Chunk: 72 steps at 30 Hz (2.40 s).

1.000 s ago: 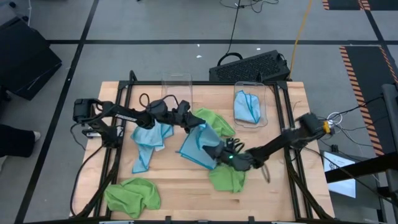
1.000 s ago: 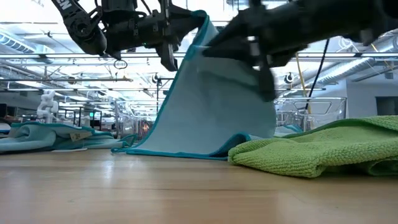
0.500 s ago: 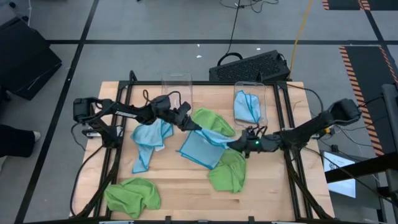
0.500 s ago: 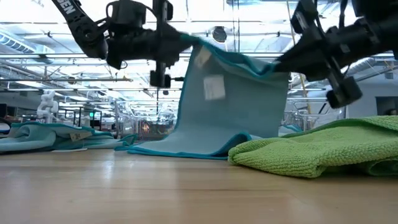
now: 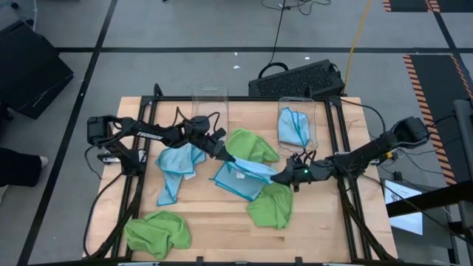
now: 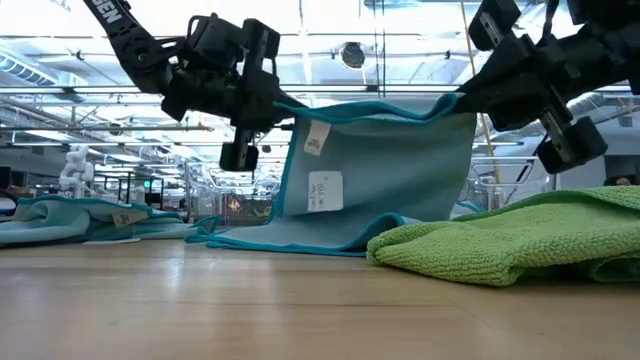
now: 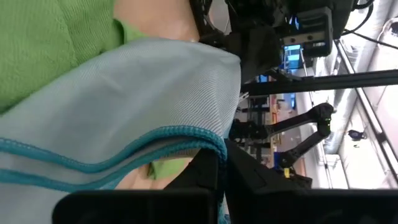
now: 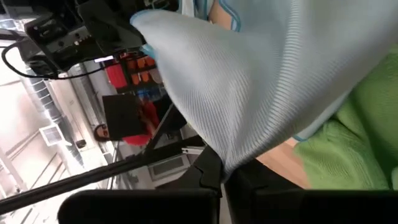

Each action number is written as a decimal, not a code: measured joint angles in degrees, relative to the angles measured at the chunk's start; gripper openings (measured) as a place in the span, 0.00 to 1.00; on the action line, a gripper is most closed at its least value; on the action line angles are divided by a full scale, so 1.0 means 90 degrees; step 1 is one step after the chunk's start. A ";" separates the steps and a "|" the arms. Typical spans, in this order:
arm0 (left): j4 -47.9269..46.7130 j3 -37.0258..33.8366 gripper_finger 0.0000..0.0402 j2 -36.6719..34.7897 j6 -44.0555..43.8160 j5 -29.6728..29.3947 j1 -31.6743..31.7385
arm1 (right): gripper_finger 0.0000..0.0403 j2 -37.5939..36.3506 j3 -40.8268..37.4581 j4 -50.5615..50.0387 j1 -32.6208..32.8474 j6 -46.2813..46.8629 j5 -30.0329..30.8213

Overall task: Fold microfiber towels
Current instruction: Fold the right blue microfiber towel

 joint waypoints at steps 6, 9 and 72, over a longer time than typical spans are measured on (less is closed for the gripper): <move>0.0335 0.0000 0.03 -0.0049 -0.0190 -0.0533 0.0294 | 0.00 0.0184 0.0232 -0.0012 -0.0003 -0.0251 0.0771; 0.0733 0.0002 0.03 -0.0085 -0.0114 -0.0815 0.0498 | 0.00 0.0188 0.0234 -0.0015 -0.0078 -0.0341 0.1331; -0.2127 0.0002 0.01 -0.0323 0.1742 0.0303 0.0472 | 0.01 0.1456 0.1130 -0.0155 0.0527 0.0094 0.1004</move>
